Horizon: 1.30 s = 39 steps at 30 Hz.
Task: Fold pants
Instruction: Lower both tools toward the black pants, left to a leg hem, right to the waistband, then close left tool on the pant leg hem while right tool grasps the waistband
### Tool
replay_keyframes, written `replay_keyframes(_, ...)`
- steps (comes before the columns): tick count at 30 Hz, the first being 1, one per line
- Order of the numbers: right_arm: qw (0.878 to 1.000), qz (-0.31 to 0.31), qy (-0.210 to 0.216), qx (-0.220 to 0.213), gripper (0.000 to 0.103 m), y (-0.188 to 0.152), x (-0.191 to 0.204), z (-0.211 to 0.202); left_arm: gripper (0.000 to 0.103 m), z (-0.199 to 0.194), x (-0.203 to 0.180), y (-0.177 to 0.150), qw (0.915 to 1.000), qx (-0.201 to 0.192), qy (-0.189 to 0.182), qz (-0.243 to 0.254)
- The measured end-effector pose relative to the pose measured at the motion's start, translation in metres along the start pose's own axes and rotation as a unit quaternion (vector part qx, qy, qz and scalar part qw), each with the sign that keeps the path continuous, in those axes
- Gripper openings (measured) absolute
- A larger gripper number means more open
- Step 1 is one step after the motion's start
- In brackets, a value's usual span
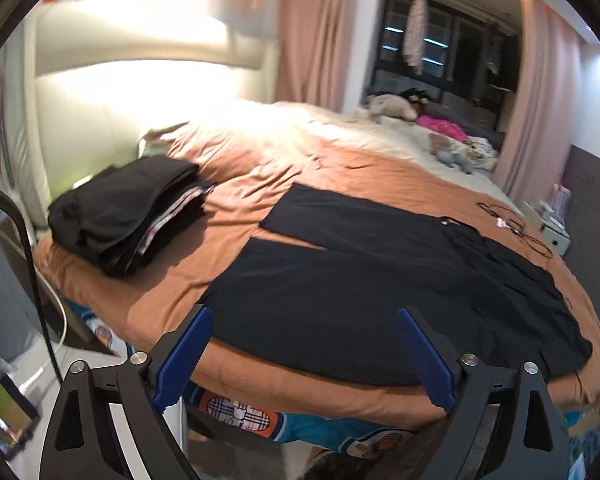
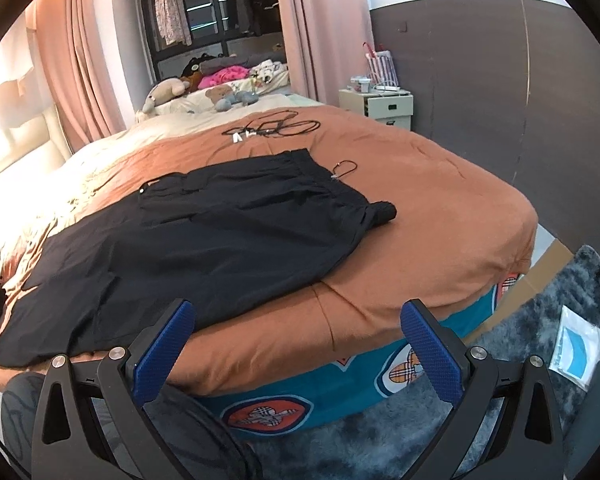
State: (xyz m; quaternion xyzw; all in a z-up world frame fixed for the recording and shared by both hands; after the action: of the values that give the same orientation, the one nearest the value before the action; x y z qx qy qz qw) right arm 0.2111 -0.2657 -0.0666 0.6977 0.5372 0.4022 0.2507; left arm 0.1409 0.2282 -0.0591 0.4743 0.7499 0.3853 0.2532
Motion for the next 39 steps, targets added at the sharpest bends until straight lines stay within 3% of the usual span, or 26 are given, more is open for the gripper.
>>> replay_keyframes(6,1.000,0.013,0.006,0.027,0.103,0.008,-0.006,0.027,0.080,0.036,0.024,-0.013,0.9988,0.031,0.009,-0.037)
replay_keyframes(13,0.996,0.037,0.047,0.071,0.103,0.015,-0.013,0.064,0.064,0.077,0.046,-0.035,0.9915,0.079,0.003,-0.104)
replay_keyframes(21,0.992,0.056,0.048,0.099,0.103,0.025,-0.028,0.095,0.061,0.109,0.074,-0.055,0.9785,0.110,0.018,-0.173)
replay_keyframes(24,0.991,0.056,0.047,0.110,0.103,0.025,-0.029,0.106,0.051,0.122,0.083,-0.063,0.9723,0.121,0.022,-0.199)
replay_keyframes(33,0.984,0.085,0.064,0.142,0.094,0.035,-0.033,0.133,0.051,0.150,0.097,-0.085,0.9536,0.142,0.011,-0.265)
replay_keyframes(39,0.982,0.104,0.062,0.145,0.094,0.044,-0.044,0.144,0.044,0.164,0.113,-0.083,0.9512,0.125,0.013,-0.282)
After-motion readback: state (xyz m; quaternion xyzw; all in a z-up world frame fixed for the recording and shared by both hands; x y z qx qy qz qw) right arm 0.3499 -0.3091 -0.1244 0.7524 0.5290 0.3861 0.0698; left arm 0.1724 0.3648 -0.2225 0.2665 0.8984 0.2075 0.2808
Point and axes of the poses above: each gripper's, at about its wrist camera, not at the fingertips, and z roughly the way its jaws point, x to its left, y to its top, the point moved 8 cm from there along z, roughly the way its jaws point, and after that the axes turned 11 degrees about z, right-handed, at the moved point
